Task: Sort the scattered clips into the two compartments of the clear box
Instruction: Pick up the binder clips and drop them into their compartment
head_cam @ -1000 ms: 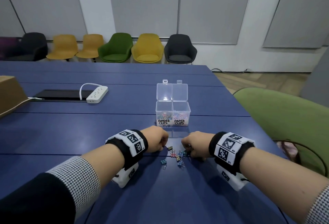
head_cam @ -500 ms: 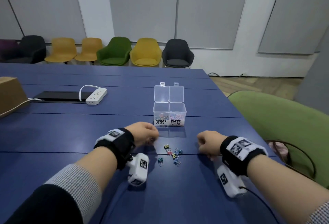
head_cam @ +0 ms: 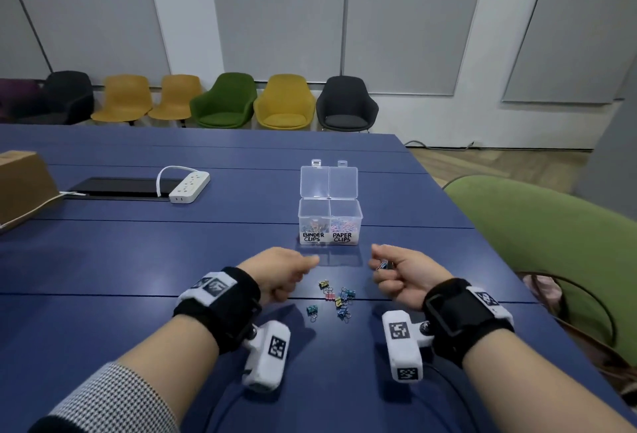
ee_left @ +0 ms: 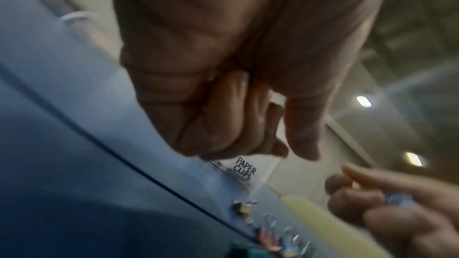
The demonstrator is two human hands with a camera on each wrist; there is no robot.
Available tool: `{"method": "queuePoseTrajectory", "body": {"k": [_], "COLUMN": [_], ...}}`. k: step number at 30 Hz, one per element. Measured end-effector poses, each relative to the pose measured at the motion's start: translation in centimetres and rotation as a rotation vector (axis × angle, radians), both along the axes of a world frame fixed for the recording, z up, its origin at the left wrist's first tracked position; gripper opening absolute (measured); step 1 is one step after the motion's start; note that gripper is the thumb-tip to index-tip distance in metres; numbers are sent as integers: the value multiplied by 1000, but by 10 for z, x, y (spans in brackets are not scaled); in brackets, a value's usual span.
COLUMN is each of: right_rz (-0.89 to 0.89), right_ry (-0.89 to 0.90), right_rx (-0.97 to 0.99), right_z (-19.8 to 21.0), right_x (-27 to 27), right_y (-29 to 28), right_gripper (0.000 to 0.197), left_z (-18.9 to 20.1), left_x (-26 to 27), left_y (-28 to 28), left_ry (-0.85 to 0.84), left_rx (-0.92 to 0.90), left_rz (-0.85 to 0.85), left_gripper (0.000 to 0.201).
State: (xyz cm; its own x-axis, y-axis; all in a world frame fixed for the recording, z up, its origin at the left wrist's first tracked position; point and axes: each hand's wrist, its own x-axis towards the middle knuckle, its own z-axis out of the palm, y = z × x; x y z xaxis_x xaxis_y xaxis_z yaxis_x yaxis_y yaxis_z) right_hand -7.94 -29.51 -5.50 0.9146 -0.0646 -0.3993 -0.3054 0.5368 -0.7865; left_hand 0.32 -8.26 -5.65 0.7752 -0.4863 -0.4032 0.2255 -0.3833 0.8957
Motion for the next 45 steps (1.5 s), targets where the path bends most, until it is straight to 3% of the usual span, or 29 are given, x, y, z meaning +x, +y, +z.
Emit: {"method": "queuePoseTrajectory", "body": {"k": [3, 6, 7, 9, 11, 14, 18, 21, 23, 25, 27, 29, 32, 35, 38, 41, 45], "right_rz": [179, 510, 616, 735, 775, 807, 861, 811, 666, 439, 265, 209, 165, 130, 207, 336, 537], "right_ry": [45, 56, 54, 84, 67, 64, 162, 188, 175, 132, 54, -21, -100, -25, 125, 220, 214], "right_rx": [-582, -1431, -1637, -1770, -1815, -1851, -1874, -1784, -1507, -1016, -535, -144, 183, 141, -151, -479, -923], "right_z": [3, 11, 12, 11, 9, 6, 5, 12, 12, 10, 6, 2, -7, -8, -5, -3, 19], "right_x": [9, 11, 12, 14, 16, 21, 20, 14, 8, 4, 1, -2, 1, 7, 17, 28, 48], "right_y": [10, 24, 29, 37, 42, 41, 37, 29, 19, 10, -1, -8, -12, -8, -9, -15, -24], "right_gripper": [22, 6, 18, 32, 27, 12, 20, 17, 13, 17, 23, 21, 28, 13, 23, 22, 27], "left_z": [2, 3, 2, 0, 1, 3, 10, 12, 5, 4, 7, 12, 11, 8, 19, 43, 74], "left_x": [-4, -12, -15, -19, -22, -25, -29, -25, -16, -6, 6, 17, 27, 31, 45, 66, 86], "left_y": [-8, -20, -23, -28, -30, -28, -25, -20, -14, -5, 2, 5, 3, -2, -9, -20, -46], "left_ry": [-396, -502, -533, -590, -631, -662, -636, -440, -99, 192, 326, 406, 421, 321, 213, 137, 32], "left_rx": [555, 798, 845, 916, 953, 987, 981, 884, 622, 316, 69, -101, -115, 81, 192, 59, -204], "left_rz": [-344, -528, -567, -624, -660, -693, -697, -613, -431, -209, -31, 96, 147, 65, -3, 68, 194], "left_gripper": [41, 40, 38, 38, 42, 39, 32, 23, 14, 13, 17, 19, 22, 20, 7, 3, 18]}}
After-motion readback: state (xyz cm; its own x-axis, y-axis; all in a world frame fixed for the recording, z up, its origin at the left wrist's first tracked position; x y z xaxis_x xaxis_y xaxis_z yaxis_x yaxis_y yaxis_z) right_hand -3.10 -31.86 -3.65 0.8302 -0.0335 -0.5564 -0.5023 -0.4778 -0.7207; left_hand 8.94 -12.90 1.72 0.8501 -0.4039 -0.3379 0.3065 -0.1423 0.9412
